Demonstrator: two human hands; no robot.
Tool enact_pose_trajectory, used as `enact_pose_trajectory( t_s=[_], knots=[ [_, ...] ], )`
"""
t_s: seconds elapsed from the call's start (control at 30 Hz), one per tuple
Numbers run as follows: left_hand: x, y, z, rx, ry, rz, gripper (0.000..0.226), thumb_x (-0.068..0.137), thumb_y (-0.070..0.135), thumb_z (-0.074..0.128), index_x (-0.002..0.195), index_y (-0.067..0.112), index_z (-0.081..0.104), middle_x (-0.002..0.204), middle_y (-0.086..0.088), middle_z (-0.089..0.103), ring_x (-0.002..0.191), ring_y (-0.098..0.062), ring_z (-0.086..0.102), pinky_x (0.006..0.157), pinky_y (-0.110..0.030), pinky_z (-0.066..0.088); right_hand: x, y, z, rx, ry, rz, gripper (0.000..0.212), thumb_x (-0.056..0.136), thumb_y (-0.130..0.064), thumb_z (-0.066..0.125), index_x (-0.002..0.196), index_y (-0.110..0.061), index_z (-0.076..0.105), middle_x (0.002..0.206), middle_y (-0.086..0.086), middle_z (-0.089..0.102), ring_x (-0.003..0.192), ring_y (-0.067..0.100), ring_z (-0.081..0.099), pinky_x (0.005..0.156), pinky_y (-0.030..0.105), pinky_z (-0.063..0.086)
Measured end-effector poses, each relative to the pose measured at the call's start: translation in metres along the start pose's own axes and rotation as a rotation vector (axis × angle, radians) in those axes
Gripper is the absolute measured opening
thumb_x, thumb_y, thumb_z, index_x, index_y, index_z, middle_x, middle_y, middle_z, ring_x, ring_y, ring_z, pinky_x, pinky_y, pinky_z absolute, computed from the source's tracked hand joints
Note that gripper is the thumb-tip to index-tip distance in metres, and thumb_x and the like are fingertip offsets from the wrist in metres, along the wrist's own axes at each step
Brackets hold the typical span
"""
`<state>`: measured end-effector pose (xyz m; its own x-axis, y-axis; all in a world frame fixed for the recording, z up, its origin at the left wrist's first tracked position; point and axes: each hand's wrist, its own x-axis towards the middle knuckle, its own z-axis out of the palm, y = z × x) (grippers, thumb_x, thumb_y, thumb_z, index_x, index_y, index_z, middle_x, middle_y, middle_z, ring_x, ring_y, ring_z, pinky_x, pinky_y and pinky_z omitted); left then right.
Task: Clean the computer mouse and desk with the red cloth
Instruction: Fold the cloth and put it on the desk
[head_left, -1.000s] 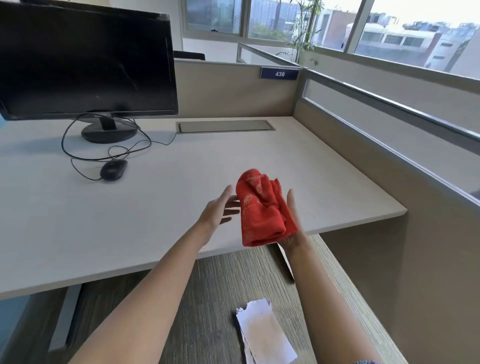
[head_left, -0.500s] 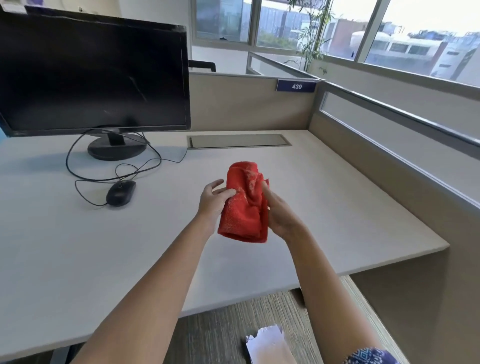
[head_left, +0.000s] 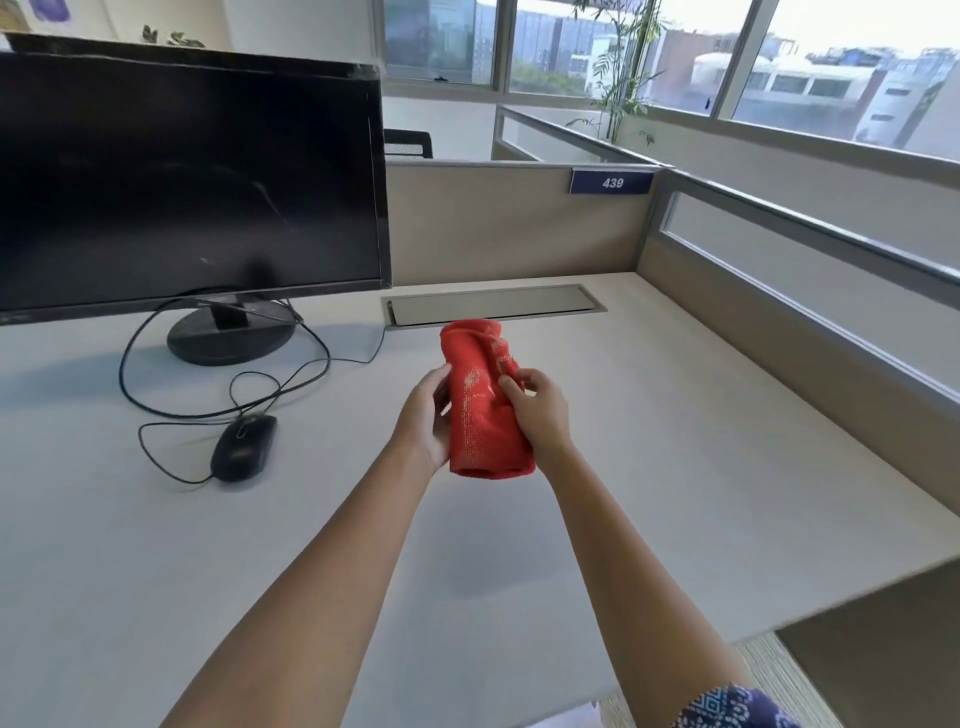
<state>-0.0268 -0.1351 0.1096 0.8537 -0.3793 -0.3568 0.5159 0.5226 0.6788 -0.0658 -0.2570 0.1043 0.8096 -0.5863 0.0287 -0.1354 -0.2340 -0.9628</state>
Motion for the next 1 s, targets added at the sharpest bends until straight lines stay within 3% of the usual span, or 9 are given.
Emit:
enact_pose_trajectory(
  t_s=[0.17,0.33,0.43,0.57,0.73,0.8,0.9,0.93,1.0],
  knots=[
    [0.029,-0.002,0.012,0.01,0.001,-0.096,0.02,0.091,0.027,0.056,0.083,0.011,0.064,0.076,-0.005,0.062,0.064,-0.018,0.064,0.067,-0.035,0.057,0.029,-0.011,0.01,0.078,-0.098,0.039,0.025,0.091,-0.027,0.056,0.109,-0.011,0.063,0.114,0.013,0.066,0.106,0.029,0.063,0.097,0.048,0.049],
    [0.058,-0.009,0.024,0.151,-0.161,-0.149,0.045,0.086,0.056,0.055,0.1,0.015,0.067,0.085,-0.005,0.068,0.087,-0.02,0.064,0.09,-0.039,0.051,0.065,-0.012,0.003,-0.117,0.005,-0.166,0.02,0.092,-0.022,0.054,0.108,-0.014,0.063,0.131,0.006,0.046,0.126,0.02,0.039,0.109,0.031,0.031],
    [0.071,-0.01,0.036,0.071,-0.249,-0.151,0.053,0.089,0.059,0.047,0.111,0.015,0.066,0.101,-0.005,0.073,0.094,-0.019,0.069,0.076,-0.037,0.056,0.088,-0.019,-0.007,-0.05,0.011,-0.183,0.017,0.093,-0.022,0.052,0.107,-0.017,0.061,0.114,0.003,0.057,0.109,0.02,0.054,0.094,0.031,0.043],
    [0.087,-0.01,0.047,-0.075,-0.256,-0.094,0.051,0.087,0.054,0.054,0.119,0.014,0.062,0.111,-0.008,0.07,0.1,-0.023,0.068,0.071,-0.041,0.058,0.12,-0.027,-0.018,0.072,-0.017,-0.149,0.01,0.095,-0.028,0.047,0.099,-0.021,0.053,0.087,-0.004,0.06,0.082,0.016,0.057,0.072,0.029,0.042],
    [0.108,-0.014,0.05,-0.24,-0.336,-0.018,0.058,0.088,0.056,0.05,0.128,0.014,0.055,0.123,-0.011,0.064,0.11,-0.029,0.063,0.079,-0.046,0.055,0.162,-0.028,-0.032,0.23,-0.105,0.009,0.008,0.091,-0.034,0.051,0.097,-0.029,0.054,0.096,-0.003,0.064,0.089,0.016,0.061,0.085,0.039,0.052],
    [0.116,-0.018,0.052,-0.168,-0.289,-0.014,0.055,0.087,0.06,0.047,0.121,0.019,0.06,0.117,-0.01,0.067,0.101,-0.028,0.067,0.07,-0.042,0.057,0.177,-0.02,-0.037,0.166,-0.12,0.069,0.016,0.09,-0.031,0.052,0.104,-0.023,0.056,0.106,0.004,0.064,0.098,0.021,0.062,0.092,0.043,0.052],
    [0.129,-0.02,0.05,0.092,-0.038,-0.081,0.036,0.085,0.059,0.052,0.097,0.028,0.065,0.078,0.002,0.074,0.06,-0.016,0.068,0.047,-0.024,0.046,0.195,0.0,-0.047,0.12,-0.111,0.168,0.025,0.092,-0.02,0.052,0.111,-0.009,0.061,0.103,0.01,0.068,0.098,0.026,0.064,0.093,0.042,0.052],
    [0.134,-0.02,0.048,0.164,0.037,-0.089,0.029,0.085,0.053,0.056,0.098,0.027,0.063,0.071,0.003,0.071,0.053,-0.013,0.064,0.044,-0.02,0.041,0.199,0.006,-0.051,0.12,-0.122,0.21,0.026,0.092,-0.018,0.052,0.112,-0.006,0.062,0.096,0.009,0.068,0.092,0.025,0.065,0.088,0.04,0.054],
    [0.147,-0.019,0.046,0.274,0.148,-0.062,0.037,0.085,0.036,0.063,0.119,0.026,0.052,0.081,0.0,0.067,0.059,-0.014,0.062,0.043,-0.021,0.041,0.207,0.018,-0.06,0.138,-0.168,0.309,0.026,0.093,-0.017,0.054,0.115,-0.006,0.061,0.095,0.01,0.068,0.09,0.028,0.065,0.084,0.039,0.054]
  ],
)
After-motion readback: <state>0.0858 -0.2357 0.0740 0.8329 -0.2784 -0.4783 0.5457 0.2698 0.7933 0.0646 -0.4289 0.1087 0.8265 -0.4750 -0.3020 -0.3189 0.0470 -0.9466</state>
